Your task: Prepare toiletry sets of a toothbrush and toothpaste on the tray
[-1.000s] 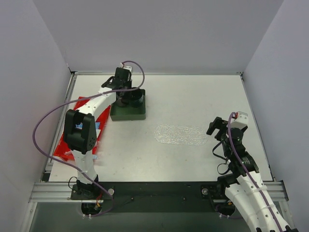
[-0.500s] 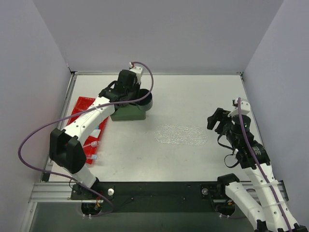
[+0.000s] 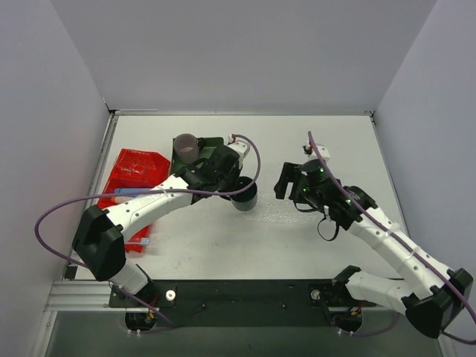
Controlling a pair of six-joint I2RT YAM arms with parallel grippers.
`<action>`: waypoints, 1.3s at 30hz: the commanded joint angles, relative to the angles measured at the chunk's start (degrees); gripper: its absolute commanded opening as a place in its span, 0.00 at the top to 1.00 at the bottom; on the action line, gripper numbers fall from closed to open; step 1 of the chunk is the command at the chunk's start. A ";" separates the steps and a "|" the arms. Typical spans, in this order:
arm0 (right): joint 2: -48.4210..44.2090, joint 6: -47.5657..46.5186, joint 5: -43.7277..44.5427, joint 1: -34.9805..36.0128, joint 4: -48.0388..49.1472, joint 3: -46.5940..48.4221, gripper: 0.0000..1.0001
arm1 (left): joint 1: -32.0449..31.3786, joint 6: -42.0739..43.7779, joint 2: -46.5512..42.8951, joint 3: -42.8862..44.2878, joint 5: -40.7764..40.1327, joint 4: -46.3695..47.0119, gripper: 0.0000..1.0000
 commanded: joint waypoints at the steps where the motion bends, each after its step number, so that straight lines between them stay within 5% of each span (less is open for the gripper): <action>1: 5.60 3.76 7.50 5.37 1.37 3.71 0.27 | -1.50 -4.86 -1.10 -0.39 -1.91 8.65 1.00; 12: 12.02 9.39 4.62 8.63 11.56 0.90 0.30 | -5.54 -6.44 1.10 -0.84 -6.66 8.48 1.00; 39: 19.67 12.03 9.88 11.44 10.68 -2.27 0.46 | -7.92 -6.27 0.48 -2.50 -9.47 10.14 1.00</action>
